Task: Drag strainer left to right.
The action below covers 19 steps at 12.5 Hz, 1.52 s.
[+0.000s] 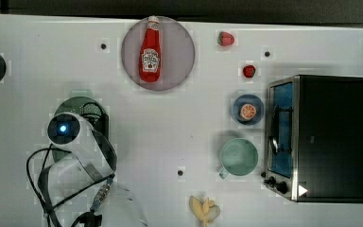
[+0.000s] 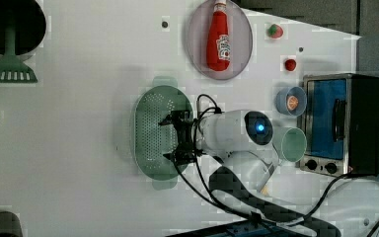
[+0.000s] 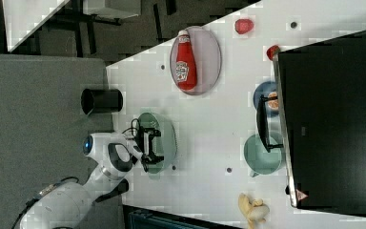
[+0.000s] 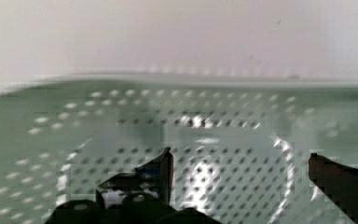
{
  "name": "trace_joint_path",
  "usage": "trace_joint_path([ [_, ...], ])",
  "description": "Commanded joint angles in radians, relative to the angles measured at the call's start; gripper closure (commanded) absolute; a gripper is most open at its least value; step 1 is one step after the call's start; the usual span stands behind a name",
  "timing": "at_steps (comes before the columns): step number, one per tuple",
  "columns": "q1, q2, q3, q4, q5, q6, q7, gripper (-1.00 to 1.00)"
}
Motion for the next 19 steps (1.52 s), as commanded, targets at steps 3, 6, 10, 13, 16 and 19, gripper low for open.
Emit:
trace_joint_path([
  [3,0.01,-0.059,-0.072,-0.051,-0.002,0.028,0.022,-1.0],
  [6,-0.006,-0.104,-0.112,-0.083,-0.002,0.027,0.002,-1.0],
  [10,-0.033,-0.137,-0.16,-0.12,-0.002,0.027,-0.084,-1.0],
  [13,-0.081,-0.159,-0.22,-0.141,-0.002,0.029,-0.199,-1.0],
  [16,-0.111,-0.173,-0.255,-0.155,-0.002,0.028,-0.277,-1.0],
  [19,-0.137,-0.181,-0.293,-0.165,-0.002,0.03,-0.36,-1.0],
])
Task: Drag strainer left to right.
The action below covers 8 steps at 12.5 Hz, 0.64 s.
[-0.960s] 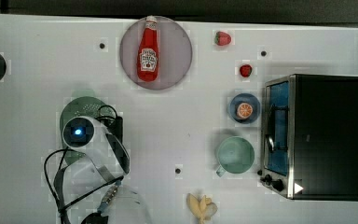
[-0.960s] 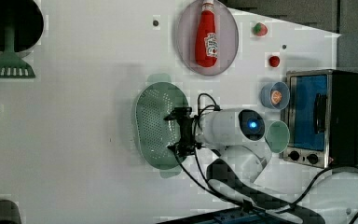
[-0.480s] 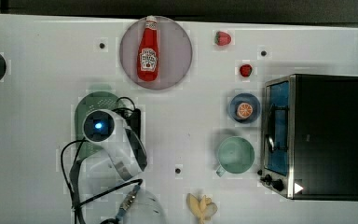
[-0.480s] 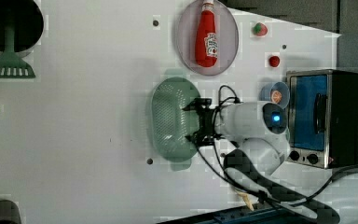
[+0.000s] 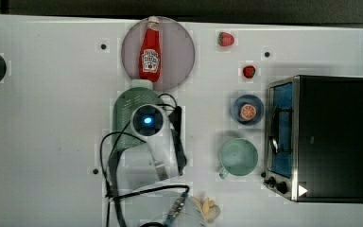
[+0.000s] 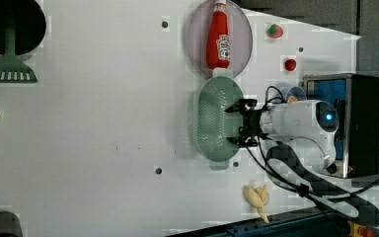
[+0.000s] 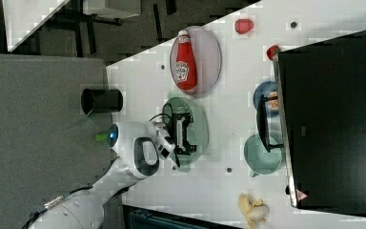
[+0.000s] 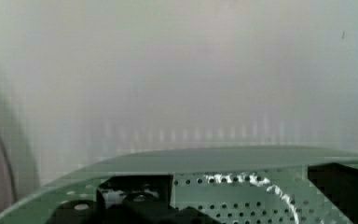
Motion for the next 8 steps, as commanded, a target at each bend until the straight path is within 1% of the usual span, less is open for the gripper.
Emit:
trace_joint_path([
  [1,-0.015,-0.011,-0.039,-0.016,0.0,0.014,-0.151,-1.0],
  [4,-0.037,-0.014,-0.085,-0.017,0.0,0.014,-0.248,-1.0],
  [8,-0.058,-0.015,-0.145,-0.018,0.0,0.018,-0.275,-1.0],
])
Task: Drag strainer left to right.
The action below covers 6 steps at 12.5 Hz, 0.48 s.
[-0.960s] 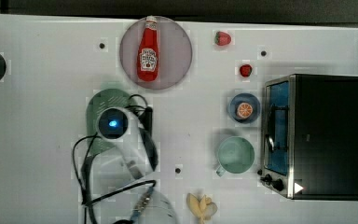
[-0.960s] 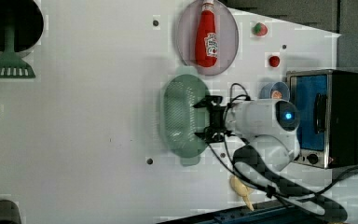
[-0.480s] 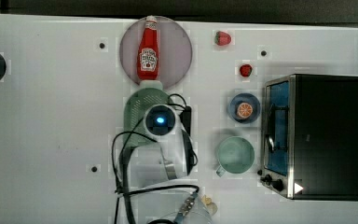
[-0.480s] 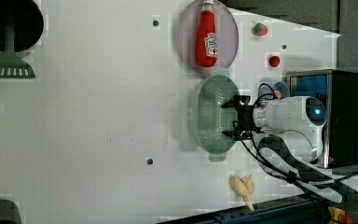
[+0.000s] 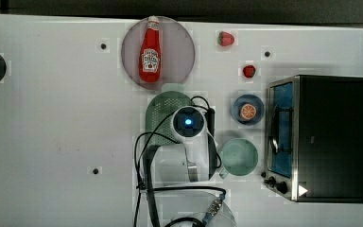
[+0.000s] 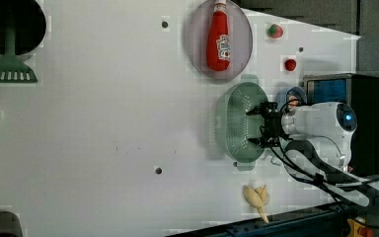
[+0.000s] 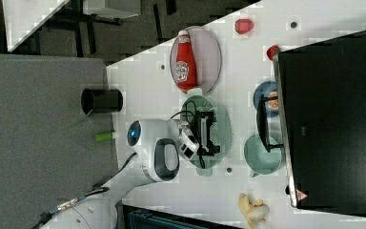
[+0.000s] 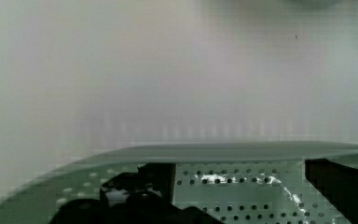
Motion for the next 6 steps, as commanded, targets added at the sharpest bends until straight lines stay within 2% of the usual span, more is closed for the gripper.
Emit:
trace_joint_path([
  [1,-0.006,-0.018,-0.03,0.008,0.003,-0.005,-0.118,-1.0],
  [6,-0.014,-0.018,-0.083,0.009,0.003,-0.005,-0.163,-1.0],
])
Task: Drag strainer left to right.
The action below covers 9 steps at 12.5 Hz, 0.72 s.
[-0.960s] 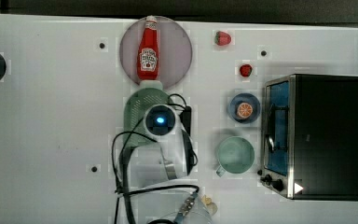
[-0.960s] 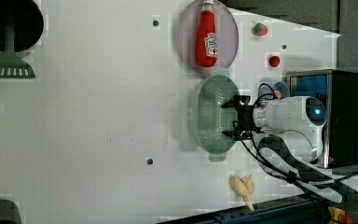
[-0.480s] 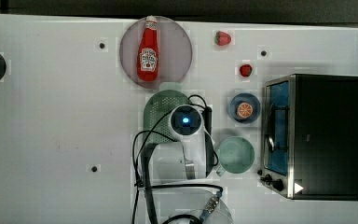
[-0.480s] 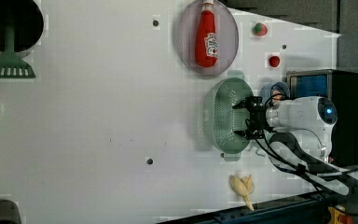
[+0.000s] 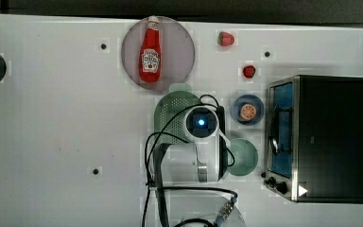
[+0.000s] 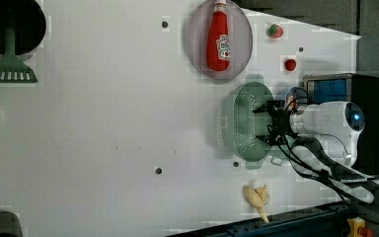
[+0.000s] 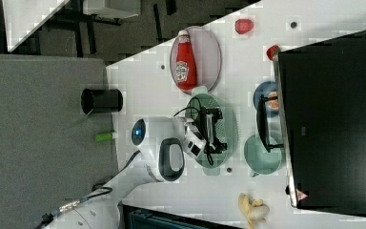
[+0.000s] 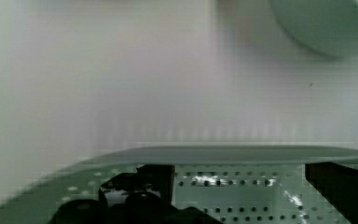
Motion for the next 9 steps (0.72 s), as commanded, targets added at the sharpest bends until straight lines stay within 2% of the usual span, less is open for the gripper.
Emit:
trace_joint_path([
  [1,-0.007,-0.008,-0.044,0.009,0.005,-0.008,-0.045,-1.0],
  [5,-0.006,-0.022,-0.037,0.015,0.005,0.001,-0.053,-1.0],
  [7,-0.006,-0.105,0.0,0.009,0.006,-0.031,-0.145,-1.0],
  [9,-0.005,-0.231,0.04,0.016,0.011,-0.138,-0.275,-1.0],
])
